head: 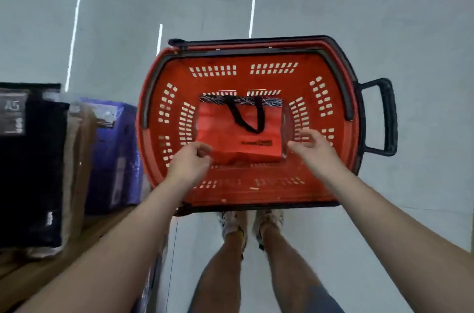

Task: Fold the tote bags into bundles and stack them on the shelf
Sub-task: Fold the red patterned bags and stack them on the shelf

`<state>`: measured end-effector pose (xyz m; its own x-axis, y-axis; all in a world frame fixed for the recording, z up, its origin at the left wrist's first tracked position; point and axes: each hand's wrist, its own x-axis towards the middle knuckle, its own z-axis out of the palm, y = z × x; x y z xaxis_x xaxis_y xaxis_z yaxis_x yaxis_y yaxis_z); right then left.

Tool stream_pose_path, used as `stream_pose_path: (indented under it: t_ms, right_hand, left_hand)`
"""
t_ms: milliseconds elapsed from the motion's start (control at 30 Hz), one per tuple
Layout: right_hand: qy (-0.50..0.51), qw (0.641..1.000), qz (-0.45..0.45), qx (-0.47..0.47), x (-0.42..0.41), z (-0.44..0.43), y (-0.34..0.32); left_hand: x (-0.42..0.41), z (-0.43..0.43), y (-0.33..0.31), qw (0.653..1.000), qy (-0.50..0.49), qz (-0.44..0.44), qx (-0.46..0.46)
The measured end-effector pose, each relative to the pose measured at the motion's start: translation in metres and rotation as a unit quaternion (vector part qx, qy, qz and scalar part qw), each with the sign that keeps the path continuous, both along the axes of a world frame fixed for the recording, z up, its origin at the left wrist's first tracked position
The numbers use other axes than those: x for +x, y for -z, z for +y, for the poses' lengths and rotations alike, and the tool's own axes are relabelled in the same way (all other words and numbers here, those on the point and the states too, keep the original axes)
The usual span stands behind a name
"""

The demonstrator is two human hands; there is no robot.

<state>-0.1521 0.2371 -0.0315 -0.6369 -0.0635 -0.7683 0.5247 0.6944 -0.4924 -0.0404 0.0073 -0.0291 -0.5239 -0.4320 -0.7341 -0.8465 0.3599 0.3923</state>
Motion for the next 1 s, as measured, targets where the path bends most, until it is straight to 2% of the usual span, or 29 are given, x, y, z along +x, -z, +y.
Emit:
stream_pose_path:
  t_ms: [133, 333, 400, 500, 600, 667, 700, 767, 867, 933, 1000]
  right_hand:
    - [0.029, 0.996, -0.078, 0.020, -0.019, -0.017, 0.130]
    - [0.049, 0.983, -0.160, 0.072, -0.018, -0.023, 0.239]
    - [0.042, 0.984, -0.153, 0.080, -0.016, -0.025, 0.256]
    - [0.109, 0.981, -0.157, 0.036, -0.012, -0.031, 0.261]
    - [0.198, 0.967, -0.150, -0.054, -0.016, -0.050, 0.233]
    - [0.224, 0.959, -0.148, -0.096, -0.026, -0.063, 0.201]
    - [0.238, 0.953, -0.148, -0.114, -0.031, -0.068, 0.183]
    - [0.264, 0.939, -0.157, -0.154, -0.038, -0.070, 0.144]
    - [0.281, 0.926, -0.128, -0.218, -0.046, -0.062, 0.083]
    - [0.220, 0.953, -0.061, -0.198, -0.047, -0.052, 0.045]
    - [0.158, 0.978, -0.018, -0.136, -0.041, -0.040, 0.008]
  left_hand:
    - [-0.021, -0.011, 0.111, 0.995, 0.072, -0.075, 0.010]
    - [-0.037, -0.021, 0.229, 0.966, 0.209, -0.151, 0.003]
    - [-0.042, -0.018, 0.250, 0.961, 0.225, -0.158, 0.018]
    - [-0.042, -0.003, 0.255, 0.950, 0.276, -0.141, 0.042]
    - [-0.042, 0.023, 0.227, 0.939, 0.329, -0.084, 0.056]
    - [-0.045, 0.038, 0.196, 0.933, 0.359, -0.025, 0.007]
    - [-0.048, 0.041, 0.182, 0.936, 0.350, 0.018, -0.034]
    - [-0.054, 0.035, 0.160, 0.954, 0.271, 0.097, -0.081]
    - [-0.068, 0.018, 0.121, 0.988, 0.097, 0.111, -0.056]
    - [-0.076, 0.008, 0.085, 0.992, -0.047, 0.111, -0.020]
    - [-0.079, 0.000, 0.042, 0.977, -0.169, 0.130, 0.025]
